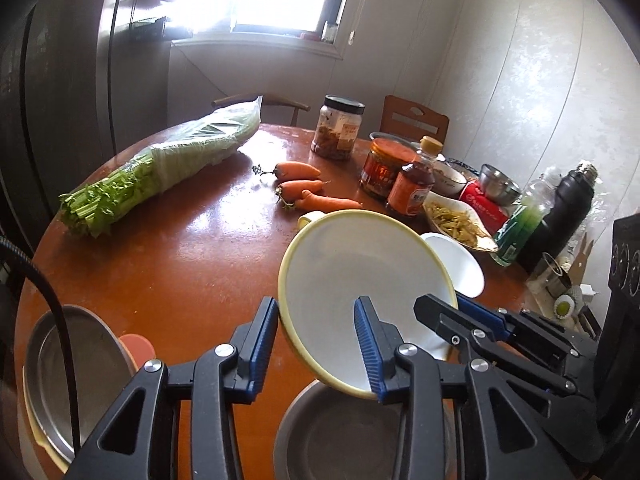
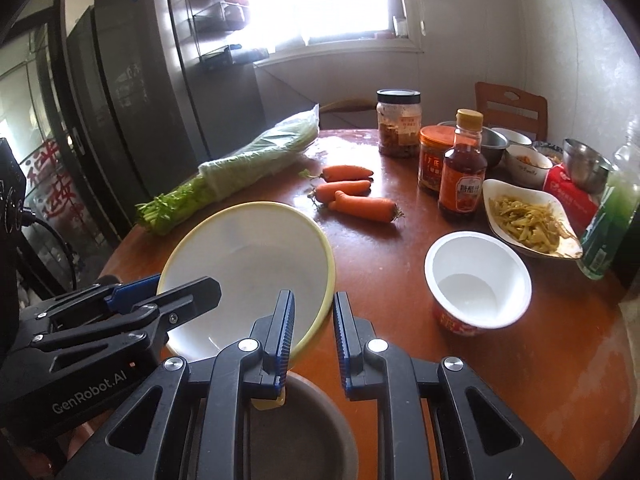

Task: Organize plates and bowls
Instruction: 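Lift the yellow bowl with the left gripper toward the steel bowl, then carry the yellow bowl over the deep steel bowl and lower it inside, then open the left gripper and release the yellow bowl in the steel bowl, then move the left gripper to the red-printed white bowl rim and close it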

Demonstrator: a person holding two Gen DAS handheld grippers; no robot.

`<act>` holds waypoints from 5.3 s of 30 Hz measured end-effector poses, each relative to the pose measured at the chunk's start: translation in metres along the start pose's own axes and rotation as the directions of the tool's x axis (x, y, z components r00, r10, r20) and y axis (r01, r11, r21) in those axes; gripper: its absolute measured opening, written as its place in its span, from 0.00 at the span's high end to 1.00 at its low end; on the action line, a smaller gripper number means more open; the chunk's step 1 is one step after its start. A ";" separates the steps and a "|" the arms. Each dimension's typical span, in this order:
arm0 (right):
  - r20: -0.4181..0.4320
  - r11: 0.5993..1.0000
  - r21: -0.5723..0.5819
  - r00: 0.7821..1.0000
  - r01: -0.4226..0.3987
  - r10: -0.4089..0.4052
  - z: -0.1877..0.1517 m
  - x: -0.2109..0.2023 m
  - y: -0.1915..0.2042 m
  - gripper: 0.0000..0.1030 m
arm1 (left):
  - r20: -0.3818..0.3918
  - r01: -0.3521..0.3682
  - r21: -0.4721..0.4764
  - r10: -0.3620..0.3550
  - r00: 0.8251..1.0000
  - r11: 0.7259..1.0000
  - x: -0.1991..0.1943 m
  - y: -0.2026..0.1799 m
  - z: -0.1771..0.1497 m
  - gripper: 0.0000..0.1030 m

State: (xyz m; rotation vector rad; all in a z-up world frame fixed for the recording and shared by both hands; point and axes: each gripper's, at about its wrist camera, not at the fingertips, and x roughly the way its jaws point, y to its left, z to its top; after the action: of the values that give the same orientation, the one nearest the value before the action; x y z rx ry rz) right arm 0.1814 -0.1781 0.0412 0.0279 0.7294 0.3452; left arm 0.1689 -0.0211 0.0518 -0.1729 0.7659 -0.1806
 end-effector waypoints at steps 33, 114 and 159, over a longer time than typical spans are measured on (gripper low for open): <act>0.038 0.997 0.050 0.998 0.056 -0.058 -0.068 -0.050 0.009 0.81 | 0.028 0.042 0.100 -0.045 0.999 0.994 -0.043 -0.022 -0.057 0.61; 0.023 0.996 0.021 0.995 0.092 -0.093 -0.109 -0.031 0.011 0.77 | -0.027 -0.003 0.144 0.007 1.000 0.990 -0.011 -0.008 -0.086 0.53; 0.086 0.973 0.198 0.987 0.117 -0.136 -0.060 -0.070 -0.092 0.51 | -0.029 -0.028 0.225 0.035 0.999 0.974 0.005 -0.088 -0.020 0.38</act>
State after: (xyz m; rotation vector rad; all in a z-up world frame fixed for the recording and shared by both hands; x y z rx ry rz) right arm 0.1211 -0.2933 0.0287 0.1799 0.6603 0.1492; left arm 0.1498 -0.1097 0.0531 0.0570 0.7748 -0.2387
